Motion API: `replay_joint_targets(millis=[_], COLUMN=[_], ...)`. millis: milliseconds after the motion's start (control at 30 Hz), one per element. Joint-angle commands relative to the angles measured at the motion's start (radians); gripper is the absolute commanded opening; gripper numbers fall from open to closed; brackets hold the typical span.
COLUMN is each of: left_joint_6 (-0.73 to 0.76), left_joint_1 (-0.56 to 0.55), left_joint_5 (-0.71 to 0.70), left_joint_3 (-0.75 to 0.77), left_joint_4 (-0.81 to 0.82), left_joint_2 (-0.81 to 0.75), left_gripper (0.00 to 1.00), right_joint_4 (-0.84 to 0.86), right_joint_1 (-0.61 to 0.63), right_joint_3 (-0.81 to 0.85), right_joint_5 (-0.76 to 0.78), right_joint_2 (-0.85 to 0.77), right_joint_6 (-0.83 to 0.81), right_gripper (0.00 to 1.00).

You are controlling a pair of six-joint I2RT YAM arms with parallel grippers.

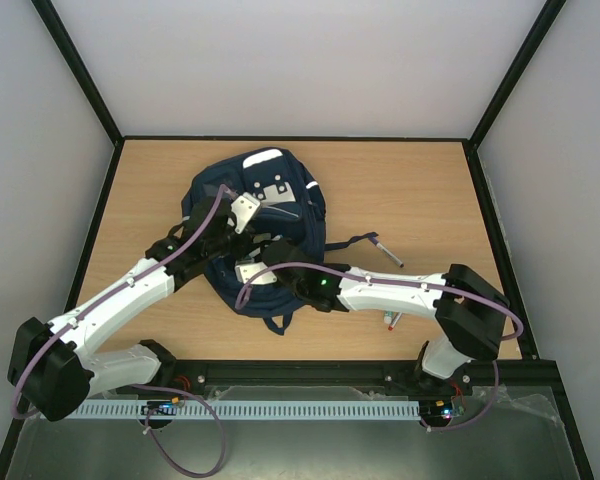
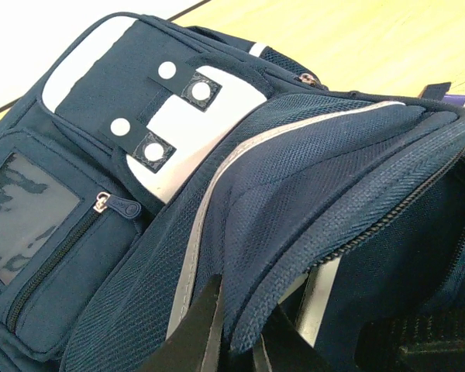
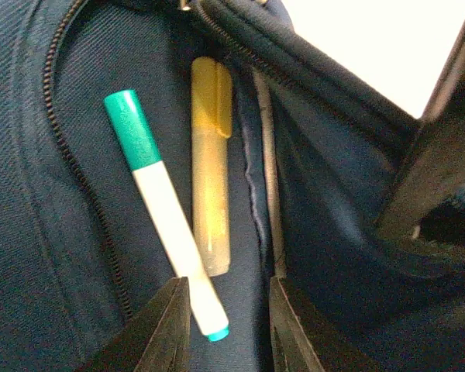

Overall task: Pack the student bag
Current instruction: Place the stationery in the student bag.

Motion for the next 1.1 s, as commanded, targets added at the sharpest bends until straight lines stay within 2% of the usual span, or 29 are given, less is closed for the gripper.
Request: replay_joint_targets(millis=[0, 100, 267, 500, 600, 767, 1067], left_joint_6=[-0.017, -0.017, -0.017, -0.018, -0.018, -0.017, -0.016], left_joint_1=[-0.013, -0.014, -0.014, -0.021, -0.027, -0.04, -0.056], left_joint_5=[0.047, 0.046, 0.046, 0.046, 0.046, 0.043, 0.041], left_joint_3=[0.013, 0.012, 0.012, 0.012, 0.012, 0.017, 0.022], left_joint_4=[0.075, 0.076, 0.076, 0.073, 0.071, 0.062, 0.052], left_joint_2=[-0.023, -0.023, -0.016, -0.005, 0.003, 0.016, 0.01], left_gripper=[0.07, 0.07, 0.07, 0.07, 0.07, 0.07, 0.07], right_joint_4=[-0.136, -0.268, -0.583, -0.688, -0.756, -0.865, -1.082], right_joint_1=[-0.012, -0.013, -0.013, -0.062, -0.159, -0.398, -0.71], right_joint_3=[0.007, 0.043, 0.127, -0.007, -0.04, -0.098, -0.117], right_joint_5=[0.007, -0.078, -0.307, -0.406, -0.458, -0.563, -0.54], right_joint_2=[-0.04, -0.099, -0.205, -0.376, -0.395, -0.44, -0.461], right_joint_6=[0.093, 0.215, 0.388, 0.51, 0.572, 0.612, 0.583], right_gripper=[0.3, 0.3, 0.3, 0.34, 0.34, 0.33, 0.34])
